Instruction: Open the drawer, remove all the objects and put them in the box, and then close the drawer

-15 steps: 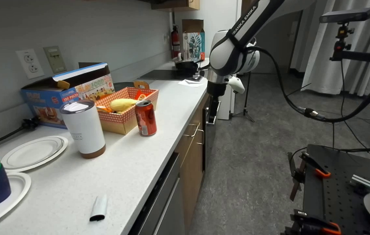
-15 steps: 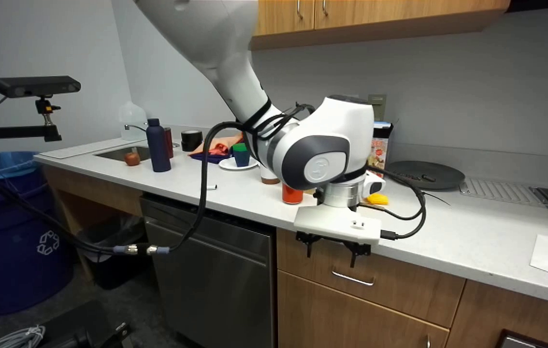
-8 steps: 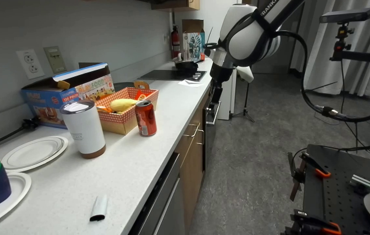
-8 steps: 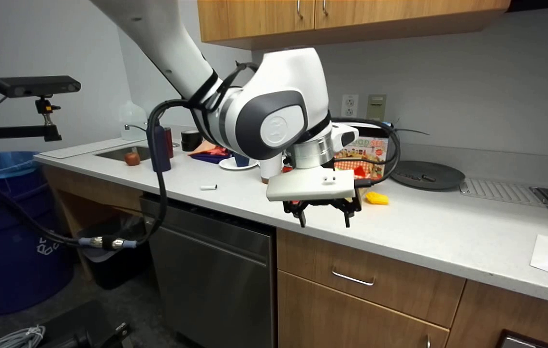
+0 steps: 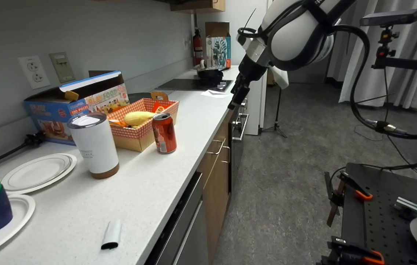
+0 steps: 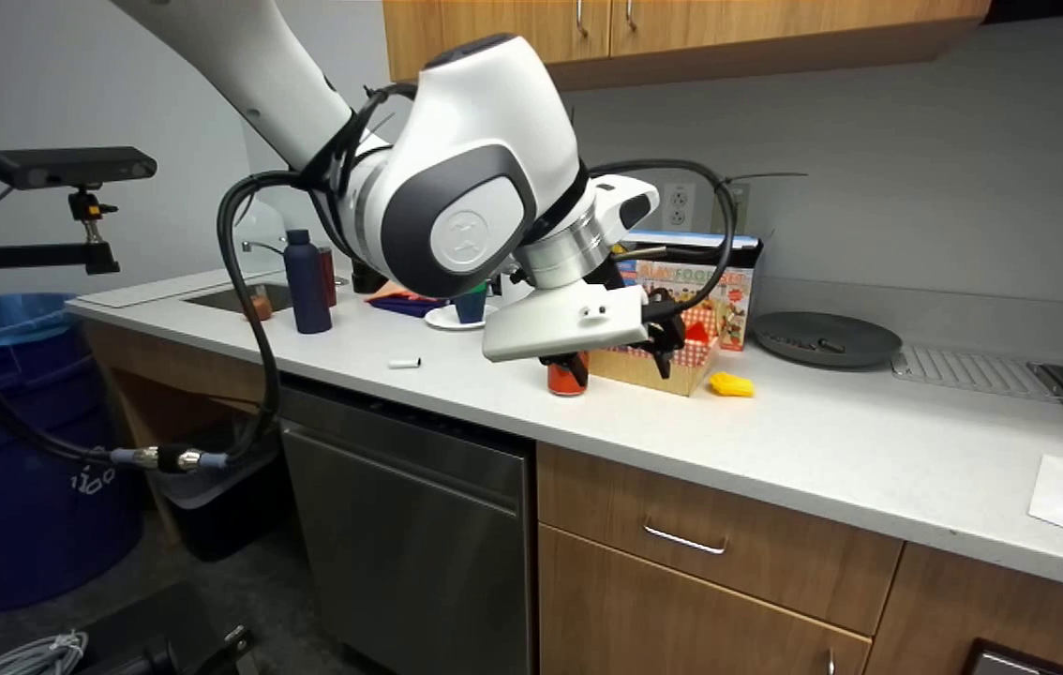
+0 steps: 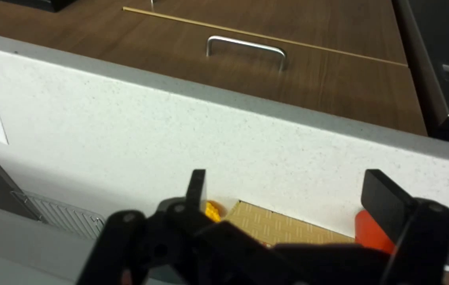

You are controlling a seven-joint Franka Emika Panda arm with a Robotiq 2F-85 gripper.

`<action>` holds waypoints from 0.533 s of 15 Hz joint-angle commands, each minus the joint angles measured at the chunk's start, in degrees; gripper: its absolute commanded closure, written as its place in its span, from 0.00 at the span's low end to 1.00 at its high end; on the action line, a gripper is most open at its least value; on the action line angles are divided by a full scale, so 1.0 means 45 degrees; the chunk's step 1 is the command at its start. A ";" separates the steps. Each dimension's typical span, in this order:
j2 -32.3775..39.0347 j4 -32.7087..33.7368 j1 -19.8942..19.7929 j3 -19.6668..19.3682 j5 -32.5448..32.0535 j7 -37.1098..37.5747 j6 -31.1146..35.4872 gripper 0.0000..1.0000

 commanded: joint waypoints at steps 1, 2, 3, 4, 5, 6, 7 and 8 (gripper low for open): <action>-0.0588 -0.0899 0.0852 0.0149 0.2274 -0.1218 0.0883 0.00; -0.0053 -0.0262 0.0435 0.0109 0.1229 -0.0527 0.0472 0.00; -0.0080 -0.0401 0.0629 0.0148 0.1624 -0.0684 0.0605 0.00; -0.0107 -0.0504 0.0744 0.0165 0.1780 -0.0711 0.0689 0.00; -0.0123 -0.0555 0.0777 0.0168 0.1822 -0.0711 0.0701 0.00; -0.0131 -0.0569 0.0776 0.0165 0.1833 -0.0711 0.0701 0.00; -0.0135 -0.0569 0.0776 0.0160 0.1835 -0.0712 0.0701 0.00; -0.0136 -0.0569 0.0776 0.0159 0.1836 -0.0711 0.0701 0.00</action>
